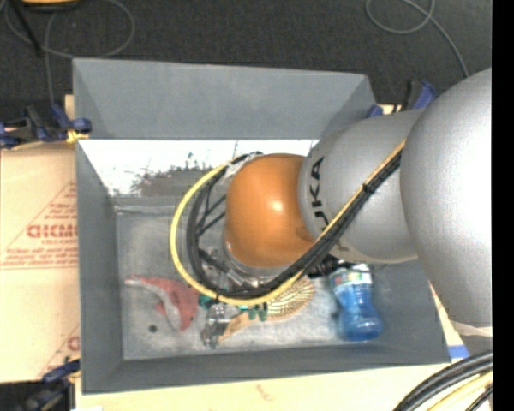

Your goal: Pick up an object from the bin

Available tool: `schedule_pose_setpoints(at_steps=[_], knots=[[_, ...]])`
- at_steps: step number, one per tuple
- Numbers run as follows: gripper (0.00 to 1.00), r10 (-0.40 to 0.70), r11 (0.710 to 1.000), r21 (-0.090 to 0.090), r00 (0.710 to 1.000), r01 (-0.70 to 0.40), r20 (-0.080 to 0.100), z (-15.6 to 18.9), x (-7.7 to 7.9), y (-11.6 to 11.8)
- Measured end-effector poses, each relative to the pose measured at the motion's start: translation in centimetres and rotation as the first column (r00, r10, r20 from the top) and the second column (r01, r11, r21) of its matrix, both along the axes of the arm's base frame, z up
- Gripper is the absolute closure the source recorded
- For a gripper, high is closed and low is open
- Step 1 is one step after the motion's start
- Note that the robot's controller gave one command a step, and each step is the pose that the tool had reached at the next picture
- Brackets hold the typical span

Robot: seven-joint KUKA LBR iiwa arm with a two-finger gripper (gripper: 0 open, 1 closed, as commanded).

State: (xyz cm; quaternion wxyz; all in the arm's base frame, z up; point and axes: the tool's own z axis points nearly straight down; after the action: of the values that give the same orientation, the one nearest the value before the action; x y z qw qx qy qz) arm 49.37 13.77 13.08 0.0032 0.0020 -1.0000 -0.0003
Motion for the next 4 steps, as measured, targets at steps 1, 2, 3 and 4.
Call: schedule_pose_setpoints(at_steps=[1,2,3,4], knots=[[0.00,-0.004,1.000,0.002,1.000,0.004,0.008,0.4,0.2,0.0],[1.00,-0.025,1.000,0.004,1.000,0.025,0.015,-5.7,5.2,-1.7],[1.00,-0.026,1.000,0.005,1.000,0.026,0.015,-5.7,5.2,-1.7],[1.00,0.020,1.000,-0.003,1.000,-0.020,0.003,-0.6,4.5,-1.3]])
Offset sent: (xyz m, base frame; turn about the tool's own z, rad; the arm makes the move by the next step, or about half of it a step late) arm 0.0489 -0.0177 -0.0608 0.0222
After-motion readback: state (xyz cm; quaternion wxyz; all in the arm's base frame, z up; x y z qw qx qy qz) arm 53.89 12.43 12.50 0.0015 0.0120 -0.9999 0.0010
